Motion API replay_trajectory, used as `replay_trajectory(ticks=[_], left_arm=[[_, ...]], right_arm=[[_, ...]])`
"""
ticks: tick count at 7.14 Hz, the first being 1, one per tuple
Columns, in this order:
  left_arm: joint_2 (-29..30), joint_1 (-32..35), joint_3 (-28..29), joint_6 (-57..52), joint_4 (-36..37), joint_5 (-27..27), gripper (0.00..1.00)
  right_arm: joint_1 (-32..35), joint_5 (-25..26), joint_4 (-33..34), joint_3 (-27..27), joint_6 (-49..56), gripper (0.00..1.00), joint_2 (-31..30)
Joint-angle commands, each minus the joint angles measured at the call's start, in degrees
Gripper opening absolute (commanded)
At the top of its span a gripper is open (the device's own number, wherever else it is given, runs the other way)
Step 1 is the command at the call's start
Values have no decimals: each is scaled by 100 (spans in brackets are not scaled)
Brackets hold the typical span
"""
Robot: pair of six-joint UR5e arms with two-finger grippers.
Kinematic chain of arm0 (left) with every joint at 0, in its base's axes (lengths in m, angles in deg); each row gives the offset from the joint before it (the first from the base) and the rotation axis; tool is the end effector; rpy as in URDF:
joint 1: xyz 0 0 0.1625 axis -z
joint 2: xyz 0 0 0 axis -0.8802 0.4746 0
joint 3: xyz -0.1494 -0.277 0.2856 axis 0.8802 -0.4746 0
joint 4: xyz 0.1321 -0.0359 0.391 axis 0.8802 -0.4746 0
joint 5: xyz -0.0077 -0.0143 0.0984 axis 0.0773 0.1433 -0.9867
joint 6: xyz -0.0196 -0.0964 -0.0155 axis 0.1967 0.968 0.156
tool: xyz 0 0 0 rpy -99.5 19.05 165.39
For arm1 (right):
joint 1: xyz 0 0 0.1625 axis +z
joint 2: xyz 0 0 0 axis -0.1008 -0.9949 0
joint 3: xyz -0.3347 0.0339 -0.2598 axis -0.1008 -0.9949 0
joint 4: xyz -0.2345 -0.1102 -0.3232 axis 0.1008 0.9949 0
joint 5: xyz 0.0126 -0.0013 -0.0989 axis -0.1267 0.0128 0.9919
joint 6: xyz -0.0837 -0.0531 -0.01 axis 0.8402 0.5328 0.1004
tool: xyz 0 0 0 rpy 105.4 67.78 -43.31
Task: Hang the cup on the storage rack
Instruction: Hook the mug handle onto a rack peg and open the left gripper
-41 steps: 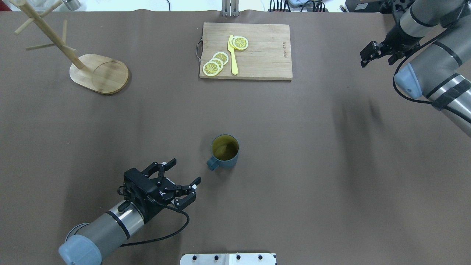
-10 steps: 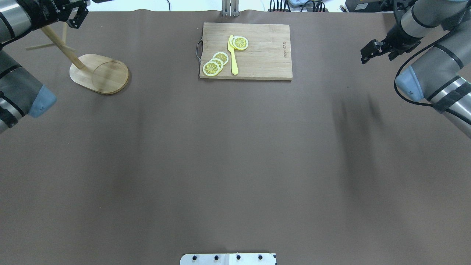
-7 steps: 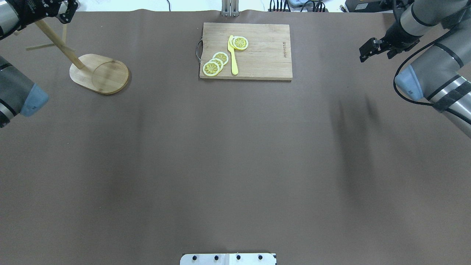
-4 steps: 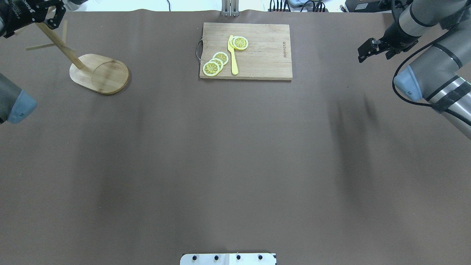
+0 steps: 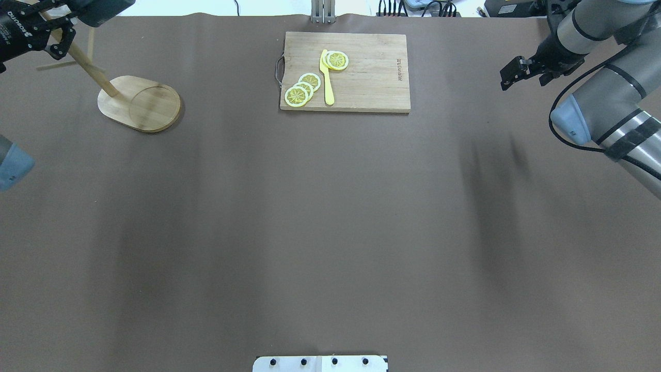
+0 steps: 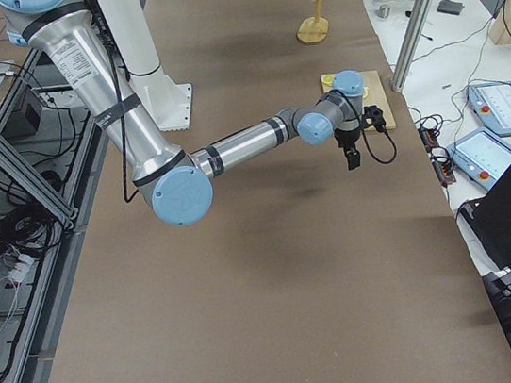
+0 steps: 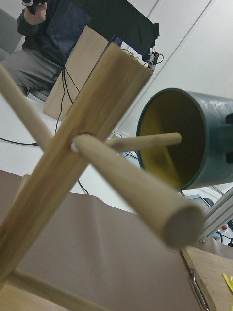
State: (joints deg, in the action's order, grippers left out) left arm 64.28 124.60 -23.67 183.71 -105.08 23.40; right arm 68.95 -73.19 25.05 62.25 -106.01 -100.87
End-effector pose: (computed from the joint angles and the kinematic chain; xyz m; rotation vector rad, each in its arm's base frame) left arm 0.1670 -0.5940 0.4470 -0.3496 1.9299 -1.6870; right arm -0.2461 -0.6545 0.4406 0.1945 -0.8001 -0.0793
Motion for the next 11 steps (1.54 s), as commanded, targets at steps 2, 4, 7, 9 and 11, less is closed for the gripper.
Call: replay_trajectory(ticks=[2,4,7,9,11], left_arm=[[-182,0,-2,233,-7,44,0],[-200,0,24,374,-7,176,0],[-332,9,59,348,-234,325,33],[-490,9,24,330,-543,343,97],[-490,96,6,287,-892,604,97]], right_arm=[[-76,36,-61,19,-110,100,0],[-172,133,-88,62,-278,100,8],[-173,133,-88,98,-287,100,0],[-173,133,-88,133,-278,100,0],[-173,133,-88,133,-278,100,0]])
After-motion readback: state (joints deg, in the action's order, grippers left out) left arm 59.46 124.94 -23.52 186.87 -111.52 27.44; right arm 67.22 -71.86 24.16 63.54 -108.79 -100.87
